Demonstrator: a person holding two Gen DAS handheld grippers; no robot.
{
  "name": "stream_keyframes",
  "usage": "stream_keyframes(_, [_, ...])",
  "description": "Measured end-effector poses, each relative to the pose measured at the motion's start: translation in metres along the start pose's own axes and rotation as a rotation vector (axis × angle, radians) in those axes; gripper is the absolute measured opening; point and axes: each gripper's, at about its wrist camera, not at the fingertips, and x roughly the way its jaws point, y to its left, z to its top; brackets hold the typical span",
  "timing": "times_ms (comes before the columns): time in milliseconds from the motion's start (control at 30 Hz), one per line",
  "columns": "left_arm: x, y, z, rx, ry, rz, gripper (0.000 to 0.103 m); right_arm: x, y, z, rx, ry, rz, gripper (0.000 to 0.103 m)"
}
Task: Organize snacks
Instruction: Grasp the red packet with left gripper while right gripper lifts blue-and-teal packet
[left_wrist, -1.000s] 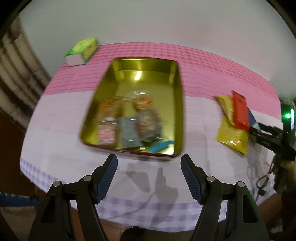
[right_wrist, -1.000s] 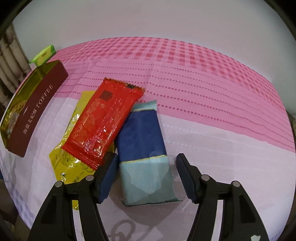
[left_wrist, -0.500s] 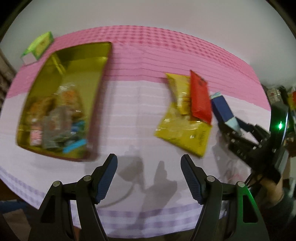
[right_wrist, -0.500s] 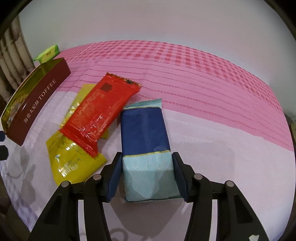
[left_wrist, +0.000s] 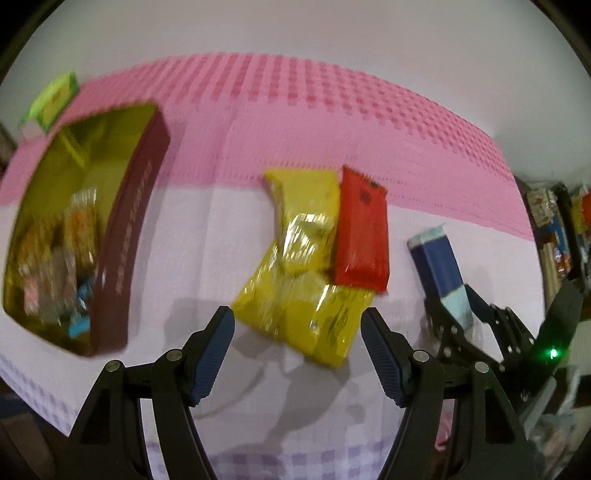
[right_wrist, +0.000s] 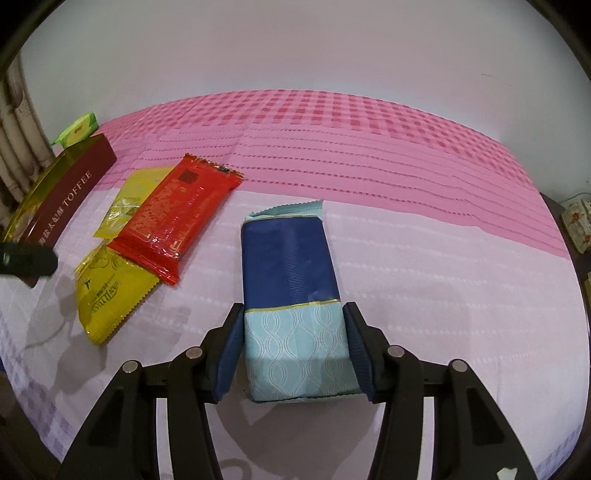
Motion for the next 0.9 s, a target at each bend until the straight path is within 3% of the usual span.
stream_keyframes(433, [0.036,-0.061,0.024,0.104,-0.06,0.107,0.071,-0.008,-0.034,-0.01,0.06,-0.011,-0.055,0.049])
stream_keyframes(767, [0.075,-0.092,0.035,0.137,-0.014,0.206,0.071,-0.009,-0.038,-0.014,0.065,-0.026,-0.053,0.049])
stream_keyframes(900, [0.085,-0.09,0.038,0.137,0.001,0.232,0.066,-0.009,-0.04,-0.015,0.067,-0.031,-0.048,0.049])
